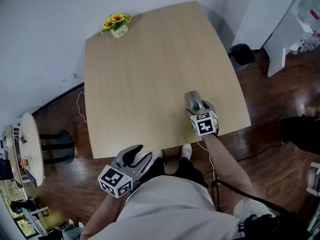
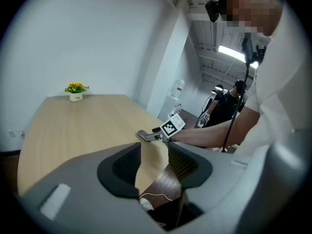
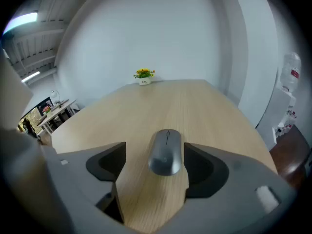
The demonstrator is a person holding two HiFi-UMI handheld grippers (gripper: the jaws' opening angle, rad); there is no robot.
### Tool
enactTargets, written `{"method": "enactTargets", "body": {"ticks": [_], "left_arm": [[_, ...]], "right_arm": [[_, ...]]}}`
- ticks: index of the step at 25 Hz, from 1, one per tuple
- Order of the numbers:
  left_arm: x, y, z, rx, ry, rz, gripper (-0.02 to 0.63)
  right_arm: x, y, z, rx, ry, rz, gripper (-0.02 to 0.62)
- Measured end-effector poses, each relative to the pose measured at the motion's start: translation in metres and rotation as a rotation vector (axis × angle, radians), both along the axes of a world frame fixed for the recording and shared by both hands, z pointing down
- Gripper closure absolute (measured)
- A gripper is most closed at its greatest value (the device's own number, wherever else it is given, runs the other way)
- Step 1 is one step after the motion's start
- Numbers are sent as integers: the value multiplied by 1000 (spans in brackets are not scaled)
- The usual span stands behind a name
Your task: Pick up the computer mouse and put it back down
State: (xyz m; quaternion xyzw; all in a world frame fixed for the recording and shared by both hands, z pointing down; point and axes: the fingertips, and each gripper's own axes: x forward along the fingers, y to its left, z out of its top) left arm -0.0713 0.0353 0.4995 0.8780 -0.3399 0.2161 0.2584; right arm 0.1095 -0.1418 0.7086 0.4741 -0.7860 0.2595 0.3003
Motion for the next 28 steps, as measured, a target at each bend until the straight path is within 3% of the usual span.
{"method": "enactTargets", "body": {"ticks": [6,11,15,21,28], "left_arm": [[-13,-6,-4,7,-7,-13,462],[-31,-15,-1,18,1,-38,462],[-42,-23,0,37,22,-24,462],[-53,-39,-5,57,63,25,462],[-56,-52,-12,97,113,100,462]], "right_arm": [[8,-34,45,-77,77,66,224],[12,-38,50,-45,113,65,293],[10,-35,49,-69,122,67,298],[-4,-21,3,-61,79,73,298],[-28,41,-96,-10,21,28,298]]}}
